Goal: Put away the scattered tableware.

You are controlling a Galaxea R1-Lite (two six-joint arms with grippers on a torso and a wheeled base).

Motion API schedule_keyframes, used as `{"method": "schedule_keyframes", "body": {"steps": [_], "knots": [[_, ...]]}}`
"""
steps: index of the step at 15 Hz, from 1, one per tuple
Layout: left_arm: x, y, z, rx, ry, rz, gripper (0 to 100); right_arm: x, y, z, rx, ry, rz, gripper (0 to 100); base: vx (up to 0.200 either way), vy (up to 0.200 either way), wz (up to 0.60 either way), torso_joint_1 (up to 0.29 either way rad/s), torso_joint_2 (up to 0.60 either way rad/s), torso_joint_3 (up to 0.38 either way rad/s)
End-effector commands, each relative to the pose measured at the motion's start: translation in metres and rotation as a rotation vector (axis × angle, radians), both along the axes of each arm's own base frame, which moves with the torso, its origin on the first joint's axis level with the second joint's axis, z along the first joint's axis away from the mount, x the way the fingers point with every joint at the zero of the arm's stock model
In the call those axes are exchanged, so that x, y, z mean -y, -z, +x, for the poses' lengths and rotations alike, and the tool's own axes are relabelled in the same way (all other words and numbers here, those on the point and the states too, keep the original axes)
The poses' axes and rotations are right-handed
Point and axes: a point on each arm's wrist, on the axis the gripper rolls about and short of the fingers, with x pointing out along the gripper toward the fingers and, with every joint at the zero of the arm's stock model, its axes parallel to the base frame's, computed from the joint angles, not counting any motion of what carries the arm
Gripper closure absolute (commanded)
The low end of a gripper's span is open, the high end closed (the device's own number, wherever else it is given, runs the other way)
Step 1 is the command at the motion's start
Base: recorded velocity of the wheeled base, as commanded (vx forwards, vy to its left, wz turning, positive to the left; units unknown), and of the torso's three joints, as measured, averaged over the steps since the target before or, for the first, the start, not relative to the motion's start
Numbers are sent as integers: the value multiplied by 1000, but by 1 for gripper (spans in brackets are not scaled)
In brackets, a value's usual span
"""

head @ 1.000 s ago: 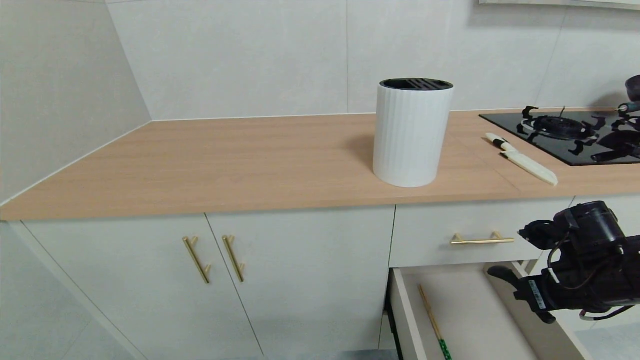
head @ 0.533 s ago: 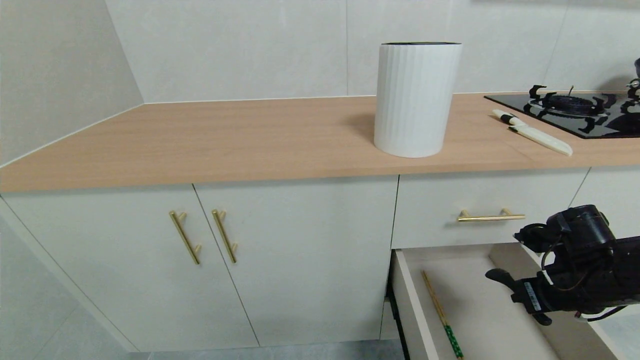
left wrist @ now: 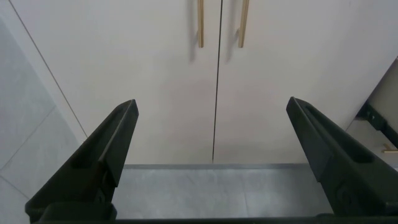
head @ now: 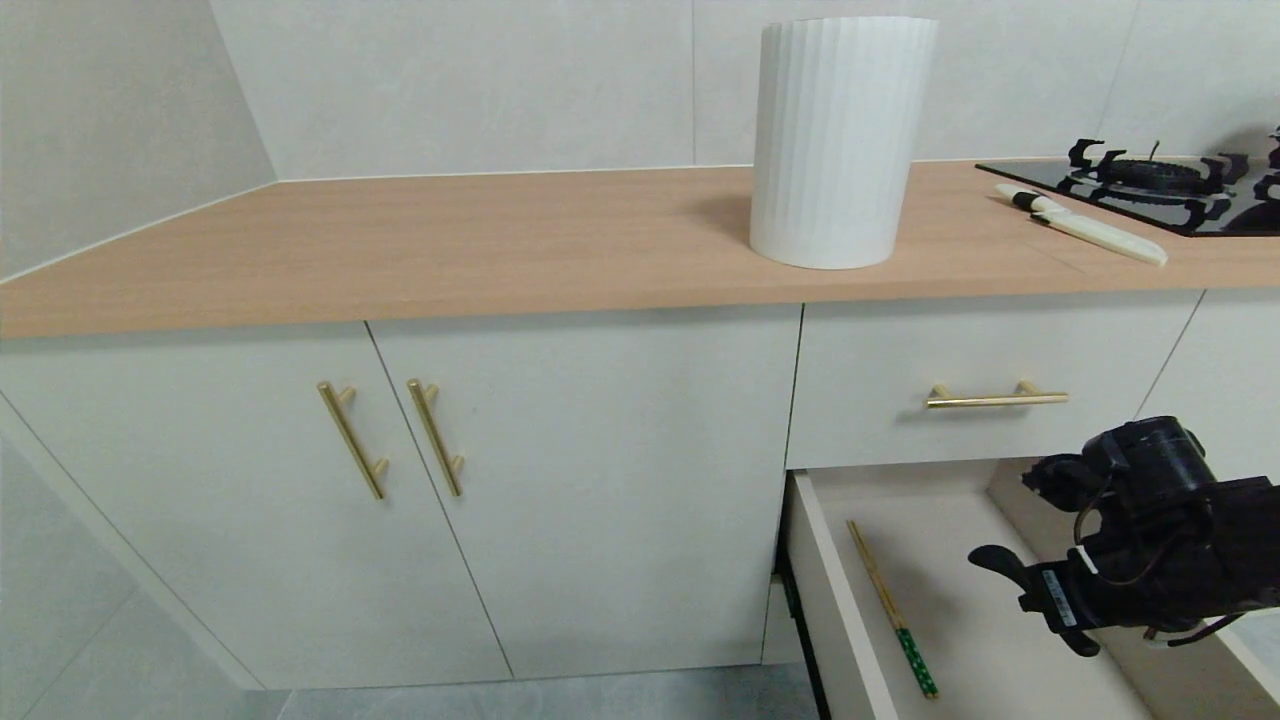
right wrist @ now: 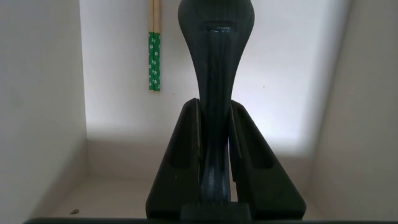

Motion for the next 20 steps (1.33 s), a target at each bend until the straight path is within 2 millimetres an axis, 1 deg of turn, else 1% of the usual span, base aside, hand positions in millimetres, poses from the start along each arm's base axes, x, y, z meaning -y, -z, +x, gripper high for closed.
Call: {"method": "schedule_keyframes", "body": {"steps": [1, 5, 6, 7, 8, 9, 11, 12, 16, 20], "knots": [[0, 0, 0, 0, -2, 0, 0, 0, 1, 0, -3, -1, 0, 100, 0, 0, 0, 0, 0, 0], [0, 0, 0, 0, 0, 0, 0, -6, 12, 8, -15, -18, -1, 100, 0, 0, 0, 0, 0, 0], [0, 0, 0, 0, 0, 0, 0, -10, 26, 15, -26, -27, -1, 100, 0, 0, 0, 0, 0, 0], [0, 0, 0, 0, 0, 0, 0, -12, 32, 18, -32, -29, -1, 100, 0, 0, 0, 0, 0, 0], [0, 0, 0, 0, 0, 0, 0, -15, 57, 30, -48, -32, -3, 100, 0, 0, 0, 0, 0, 0], [0, 0, 0, 0, 0, 0, 0, -16, 71, 36, -51, -30, -2, 100, 0, 0, 0, 0, 0, 0], [0, 0, 0, 0, 0, 0, 0, -17, 94, 46, -36, 8, 18, 100, 0, 0, 0, 0, 0, 0], [0, 0, 0, 0, 0, 0, 0, -17, 102, 48, -21, 12, 23, 100, 0, 0, 0, 0, 0, 0], [0, 0, 0, 0, -2, 0, 0, -18, 125, 56, 9, 11, 28, 100, 0, 0, 0, 0, 0, 0], [0, 0, 0, 0, 0, 0, 0, -19, 133, 61, 46, 12, 31, 100, 0, 0, 0, 0, 0, 0]]}}
